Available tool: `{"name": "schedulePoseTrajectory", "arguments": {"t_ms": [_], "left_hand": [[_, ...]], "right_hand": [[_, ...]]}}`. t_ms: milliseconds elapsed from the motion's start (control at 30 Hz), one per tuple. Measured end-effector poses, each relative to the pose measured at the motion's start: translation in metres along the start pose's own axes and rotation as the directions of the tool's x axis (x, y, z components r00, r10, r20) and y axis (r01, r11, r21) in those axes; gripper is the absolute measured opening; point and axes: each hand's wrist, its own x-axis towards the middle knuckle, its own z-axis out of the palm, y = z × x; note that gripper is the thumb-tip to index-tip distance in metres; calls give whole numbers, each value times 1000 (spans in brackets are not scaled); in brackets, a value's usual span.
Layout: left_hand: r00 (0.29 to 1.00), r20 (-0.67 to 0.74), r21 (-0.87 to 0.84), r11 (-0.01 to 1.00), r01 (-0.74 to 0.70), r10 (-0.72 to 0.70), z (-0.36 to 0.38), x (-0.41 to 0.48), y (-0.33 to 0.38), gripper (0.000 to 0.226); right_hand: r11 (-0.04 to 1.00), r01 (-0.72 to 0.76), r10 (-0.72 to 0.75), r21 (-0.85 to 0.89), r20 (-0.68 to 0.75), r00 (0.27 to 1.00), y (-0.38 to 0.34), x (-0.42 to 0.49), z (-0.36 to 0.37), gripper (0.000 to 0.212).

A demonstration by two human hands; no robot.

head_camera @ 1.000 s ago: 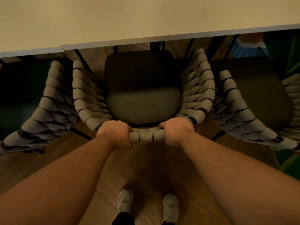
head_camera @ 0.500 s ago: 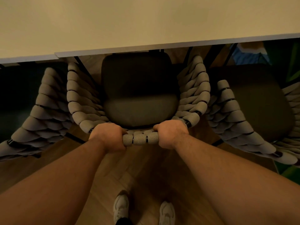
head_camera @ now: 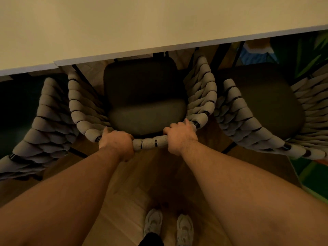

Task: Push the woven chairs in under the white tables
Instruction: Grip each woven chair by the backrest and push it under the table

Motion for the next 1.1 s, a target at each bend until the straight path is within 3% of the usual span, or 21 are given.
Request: {"name": "schedulePoseTrajectory", "arguments": {"t_ms": [100,200,267,367,533,667,767,867,967,1100], "left_hand": [[996,-9,-25,995,93,-93,-5,-14,12,48],[996,-87,-145,989,23,-36,-10,-35,29,54],[998,-55,-192,981,-36,26,-19,-53,47,77],[998,4,-253,966,-59,62,-39,-76,82,99],[992,-44,-257,958,-127,120,-70,-93,162,99],[996,-26,-468,879,-89,87,-87,-98,262,110],[998,44,-603,798,-15,52,-89,-110,343,121],[987,158,-761,637,125,-4,-92,-121,412,134],[972,237,-900,373,224,-12,-100,-123,467,146],[950,310,-949,57,311,-30,-114,-113,513,152]], "right_hand": [[990,9,-3,140,-49,999,6,-32,9,83],[944,-48,67,326,-48,997,26,-72,18,96],[910,-181,202,373,-18,979,46,-100,19,96],[824,-386,412,415,31,911,87,-145,19,100],[671,-530,604,519,33,796,179,-220,34,104],[461,-635,744,619,121,657,261,-269,58,107],[332,-630,756,702,201,623,325,-303,84,113],[266,-597,739,757,238,630,382,-328,103,115],[165,-580,727,797,300,618,427,-337,115,119],[-108,-518,715,849,429,553,468,-324,127,122]]}}
